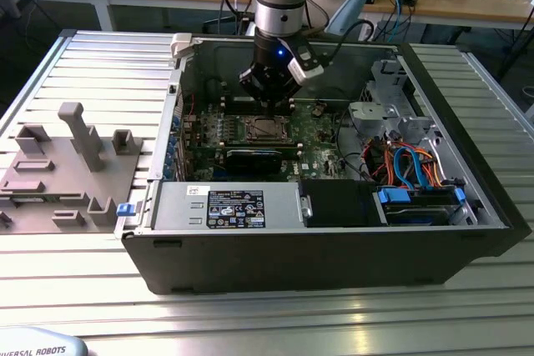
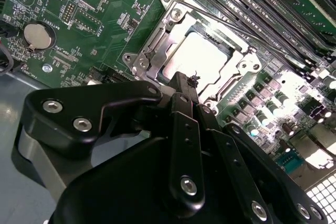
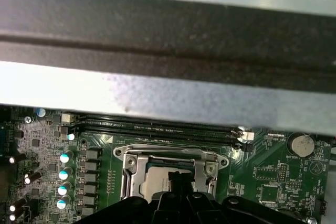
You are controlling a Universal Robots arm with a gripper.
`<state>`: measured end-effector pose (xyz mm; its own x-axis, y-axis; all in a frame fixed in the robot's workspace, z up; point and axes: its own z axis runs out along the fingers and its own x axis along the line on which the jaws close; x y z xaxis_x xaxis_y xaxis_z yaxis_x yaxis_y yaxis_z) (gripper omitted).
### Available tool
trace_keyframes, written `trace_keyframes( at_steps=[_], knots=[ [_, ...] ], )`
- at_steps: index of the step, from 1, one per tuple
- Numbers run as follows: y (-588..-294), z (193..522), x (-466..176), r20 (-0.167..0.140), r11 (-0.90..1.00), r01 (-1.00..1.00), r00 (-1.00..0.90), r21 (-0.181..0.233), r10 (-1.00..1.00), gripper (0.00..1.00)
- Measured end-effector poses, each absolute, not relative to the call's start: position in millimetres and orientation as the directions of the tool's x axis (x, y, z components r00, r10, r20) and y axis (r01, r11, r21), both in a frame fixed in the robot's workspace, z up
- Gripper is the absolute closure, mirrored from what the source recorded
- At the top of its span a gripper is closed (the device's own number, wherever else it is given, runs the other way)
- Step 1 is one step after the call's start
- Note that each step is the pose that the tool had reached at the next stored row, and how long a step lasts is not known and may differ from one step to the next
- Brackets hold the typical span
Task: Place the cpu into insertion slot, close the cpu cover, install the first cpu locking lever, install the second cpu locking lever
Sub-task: 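Install the first cpu locking lever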
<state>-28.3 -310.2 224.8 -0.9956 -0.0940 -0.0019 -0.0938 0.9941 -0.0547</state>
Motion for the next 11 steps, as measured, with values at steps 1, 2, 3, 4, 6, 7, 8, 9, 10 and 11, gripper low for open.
trace_keyframes(
  at_steps=[1,2,3,4,6,7,8,9,10,11],
  knots=[
    [-310.2,225.0,-28.3,-0.002,0.994,-0.094,-0.996,-0.055,-0.094,0.89],
    [-310.2,225.2,-28.3,-0.002,0.994,-0.094,-0.996,-0.055,-0.094,0.89],
    [-310.2,225.4,-28.3,-0.002,0.994,-0.094,-0.996,-0.055,-0.094,0.89],
    [-310.2,225.6,-28.3,-0.002,0.994,-0.094,-0.996,-0.055,-0.094,0.89],
    [-310.2,226.2,-28.2,-0.002,0.994,-0.094,-0.996,-0.055,-0.094,0.89],
    [-310.2,226.5,-28.3,-0.002,0.994,-0.094,-0.996,-0.055,-0.094,0.89],
    [-310.2,226.7,-28.3,-0.002,0.994,-0.094,-0.996,-0.055,-0.094,0.89],
    [-310.2,226.9,-28.3,-0.002,0.994,-0.094,-0.996,-0.055,-0.094,0.89],
    [-310.2,227.3,-28.3,-0.002,0.994,-0.094,-0.996,-0.055,-0.094,0.89],
    [-310.2,227.6,-28.3,-0.002,0.994,-0.094,-0.996,-0.055,-0.094,0.89]
  ],
)
